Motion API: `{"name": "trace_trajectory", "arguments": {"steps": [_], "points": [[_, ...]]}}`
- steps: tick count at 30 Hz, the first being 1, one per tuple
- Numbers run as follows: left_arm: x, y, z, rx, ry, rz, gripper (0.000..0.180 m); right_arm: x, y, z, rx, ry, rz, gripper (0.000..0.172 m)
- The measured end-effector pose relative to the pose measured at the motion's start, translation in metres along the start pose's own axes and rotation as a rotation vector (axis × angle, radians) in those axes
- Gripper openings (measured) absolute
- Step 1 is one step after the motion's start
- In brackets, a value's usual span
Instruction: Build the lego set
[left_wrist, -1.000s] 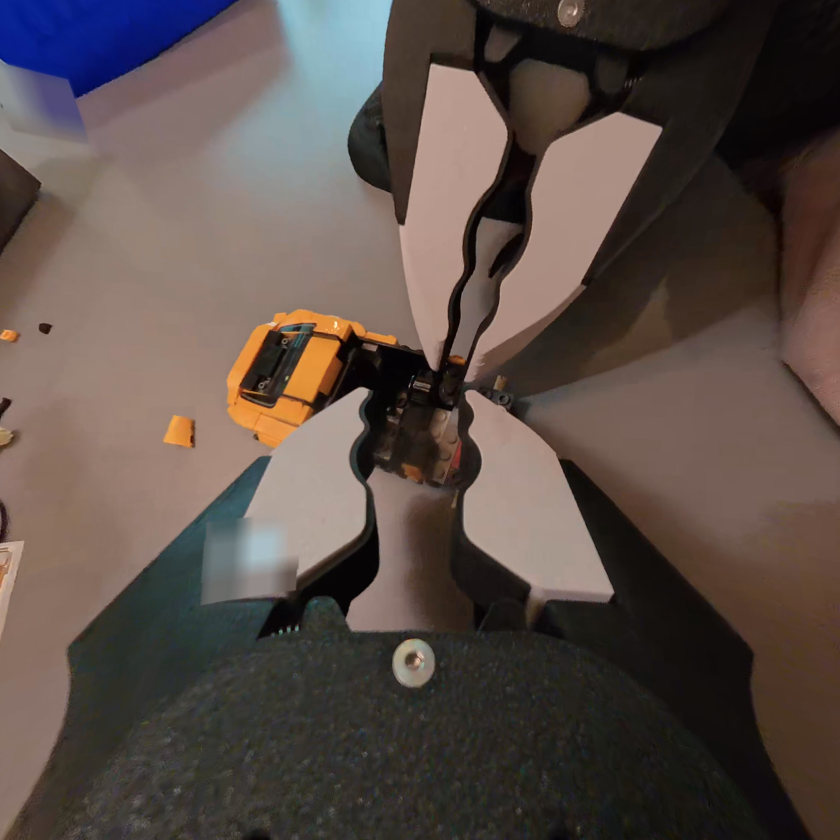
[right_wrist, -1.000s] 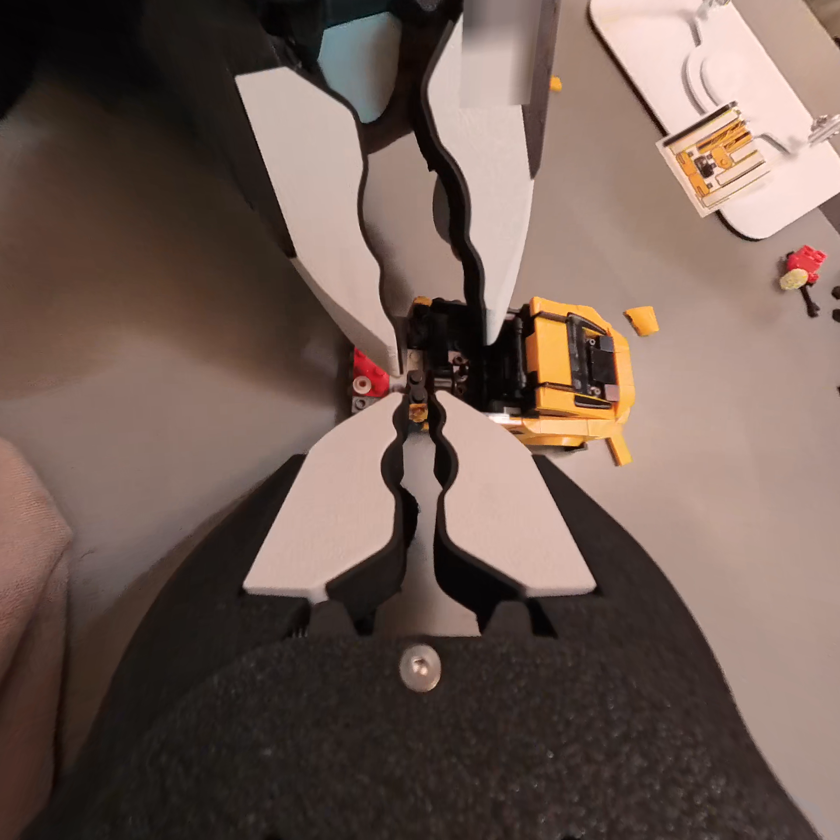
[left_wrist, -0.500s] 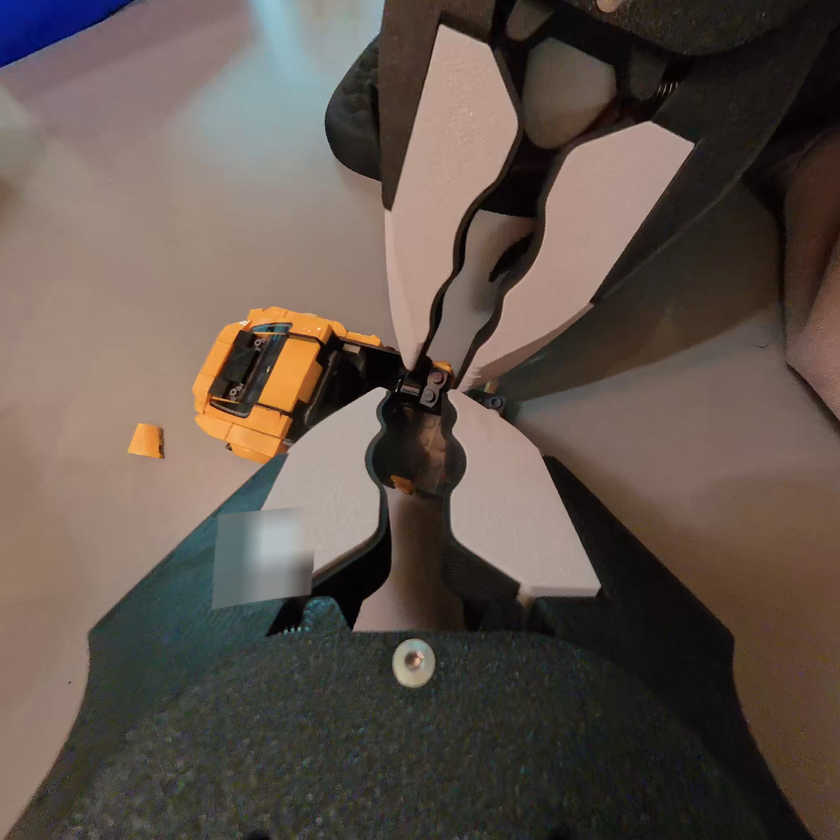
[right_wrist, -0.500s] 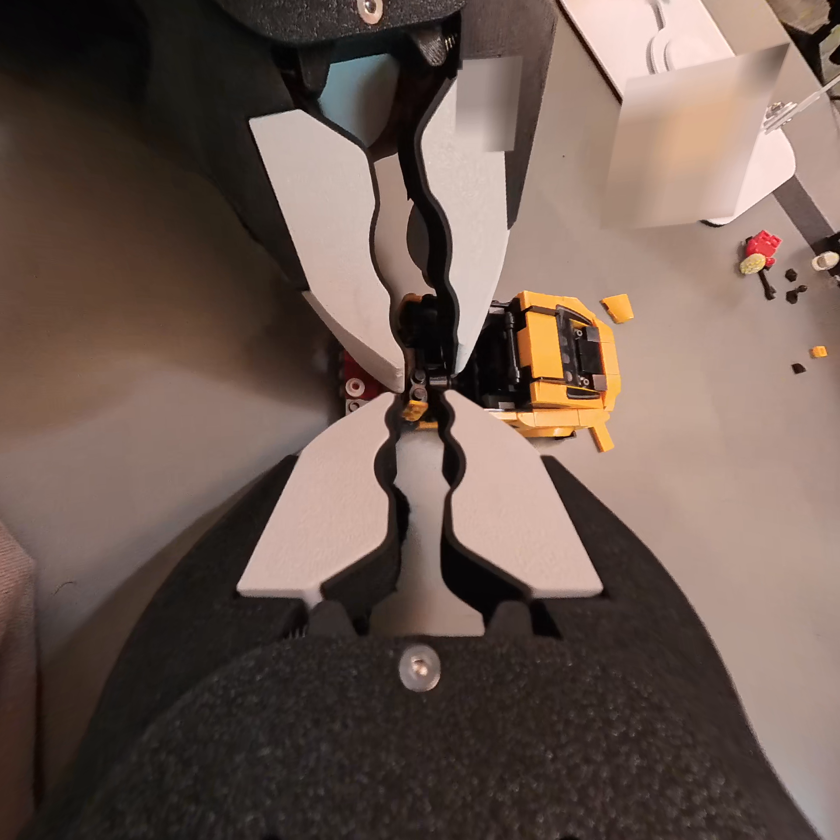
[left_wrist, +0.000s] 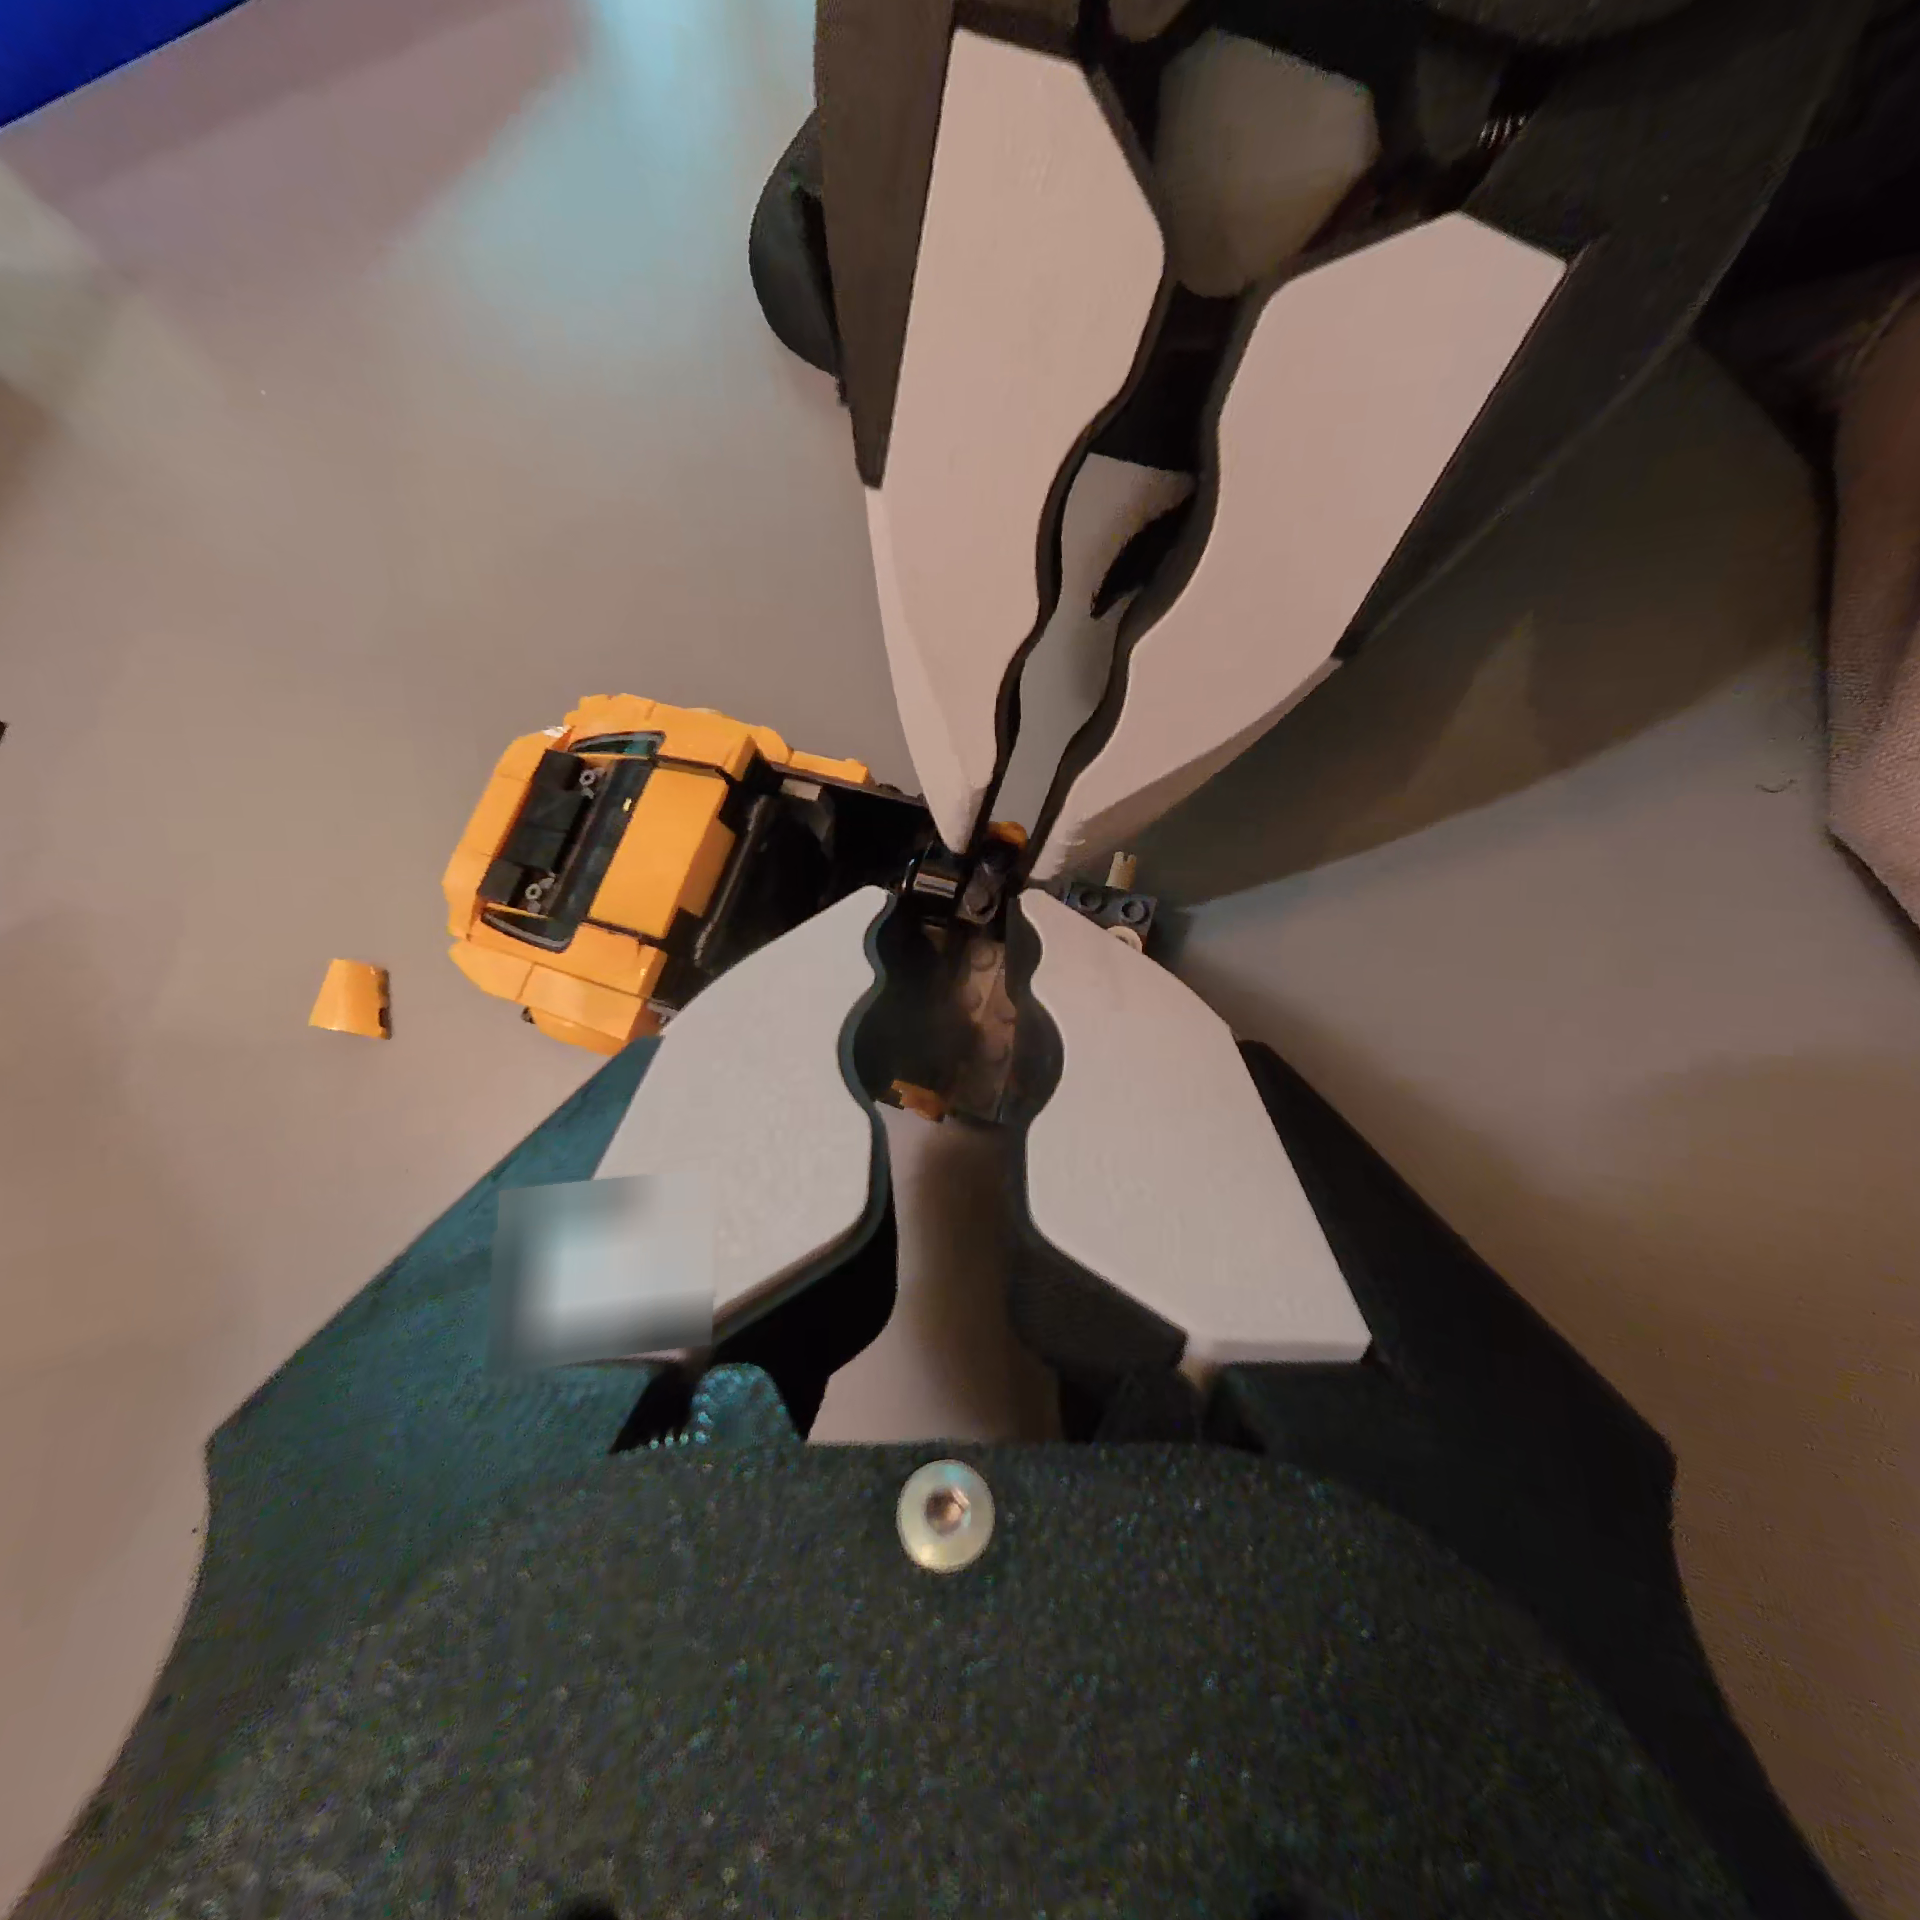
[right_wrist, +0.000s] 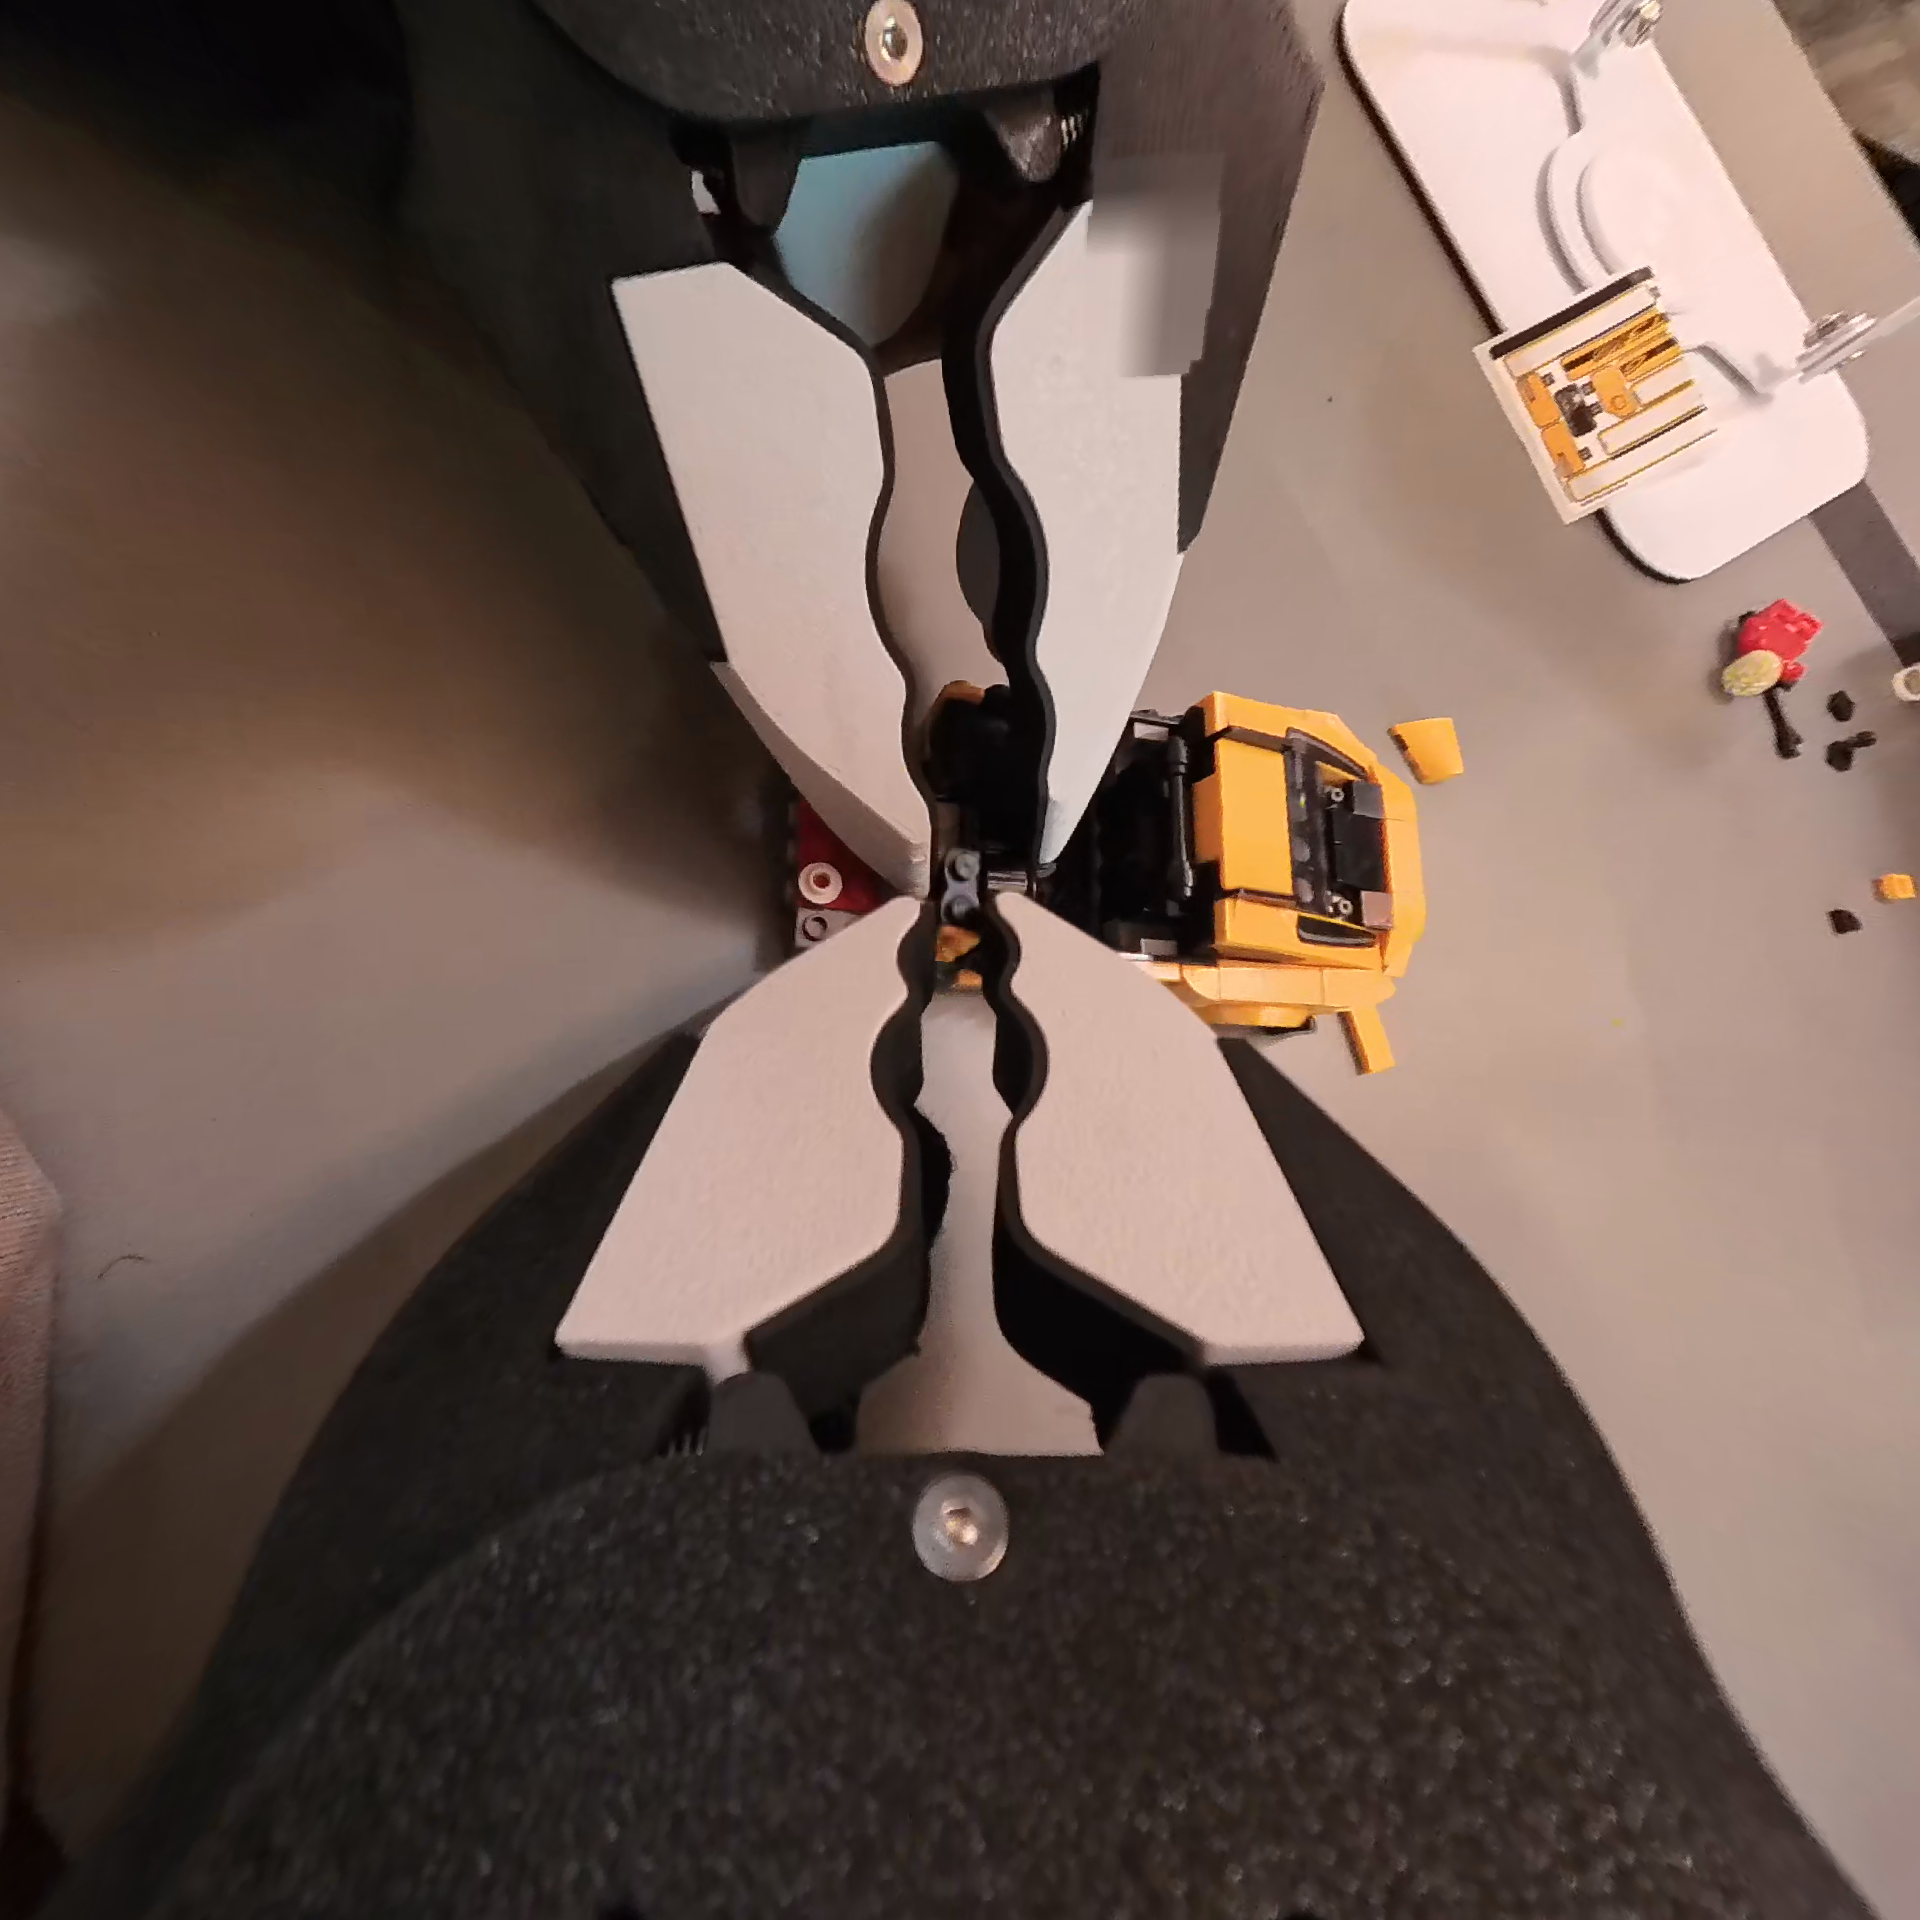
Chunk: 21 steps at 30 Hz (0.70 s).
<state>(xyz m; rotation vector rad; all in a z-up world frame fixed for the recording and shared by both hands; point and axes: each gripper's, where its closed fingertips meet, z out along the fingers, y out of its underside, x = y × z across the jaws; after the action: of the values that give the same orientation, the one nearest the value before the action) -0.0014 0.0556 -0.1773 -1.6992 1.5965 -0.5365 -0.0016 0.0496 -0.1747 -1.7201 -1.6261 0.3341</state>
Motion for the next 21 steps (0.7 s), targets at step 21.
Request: {"name": "trace_trajectory", "arguments": {"steps": [21], "points": [[-0.0016,-0.0042,0.0017,-0.009,0.009,-0.011,0.018,0.0013,-0.0020,-0.0008,-0.043,-0.001,-0.153,0.004]]}}
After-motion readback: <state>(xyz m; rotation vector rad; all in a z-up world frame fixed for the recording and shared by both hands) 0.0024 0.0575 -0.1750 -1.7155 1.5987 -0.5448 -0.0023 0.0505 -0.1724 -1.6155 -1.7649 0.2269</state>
